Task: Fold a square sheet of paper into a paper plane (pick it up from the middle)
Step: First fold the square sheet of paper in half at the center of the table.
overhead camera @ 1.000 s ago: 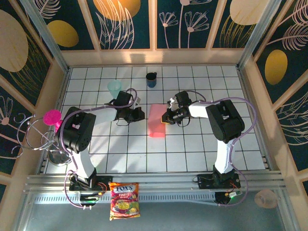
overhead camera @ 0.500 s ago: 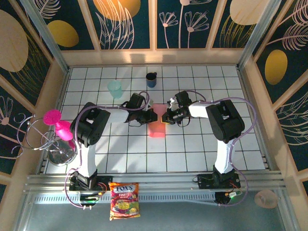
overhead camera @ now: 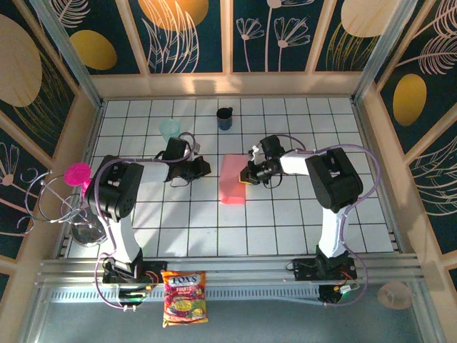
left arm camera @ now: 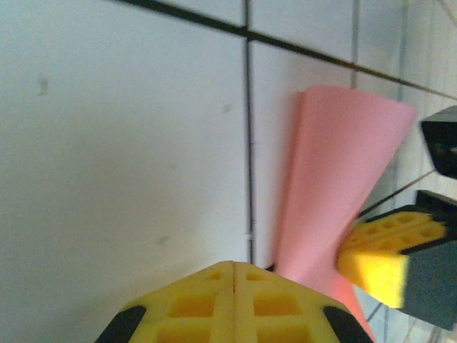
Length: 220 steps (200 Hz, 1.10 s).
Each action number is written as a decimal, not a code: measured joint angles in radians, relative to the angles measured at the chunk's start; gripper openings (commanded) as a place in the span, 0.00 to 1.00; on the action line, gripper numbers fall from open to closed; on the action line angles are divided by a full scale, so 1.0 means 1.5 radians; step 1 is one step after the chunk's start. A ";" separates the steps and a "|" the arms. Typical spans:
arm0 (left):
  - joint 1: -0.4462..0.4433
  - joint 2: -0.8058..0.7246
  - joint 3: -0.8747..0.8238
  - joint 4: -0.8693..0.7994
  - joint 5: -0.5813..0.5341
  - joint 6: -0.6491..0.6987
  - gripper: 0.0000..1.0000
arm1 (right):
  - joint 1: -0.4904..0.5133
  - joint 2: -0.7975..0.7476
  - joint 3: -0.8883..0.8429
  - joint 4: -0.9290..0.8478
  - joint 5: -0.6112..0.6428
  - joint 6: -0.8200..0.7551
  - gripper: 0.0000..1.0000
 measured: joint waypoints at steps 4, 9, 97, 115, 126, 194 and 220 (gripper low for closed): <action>-0.004 -0.005 0.002 0.000 0.000 -0.001 0.07 | 0.000 0.000 0.000 0.000 0.000 0.000 0.06; -0.013 -0.008 0.006 0.000 -0.001 -0.003 0.07 | 0.000 0.000 0.000 0.000 0.000 0.000 0.06; -0.099 0.094 0.100 0.075 0.028 -0.057 0.07 | 0.000 0.001 0.001 -0.002 0.000 0.000 0.06; -0.084 0.103 0.089 0.076 0.028 -0.057 0.07 | -0.001 0.001 0.001 -0.002 0.000 0.000 0.06; -0.071 0.103 0.075 0.080 0.028 -0.057 0.07 | -0.001 0.001 0.000 -0.001 -0.001 0.000 0.06; 0.012 0.089 0.063 0.040 0.029 0.010 0.07 | -0.002 0.001 -0.002 0.002 -0.002 0.000 0.06; 0.018 0.056 0.062 0.008 0.001 0.018 0.07 | -0.002 0.001 -0.002 0.003 -0.002 0.000 0.06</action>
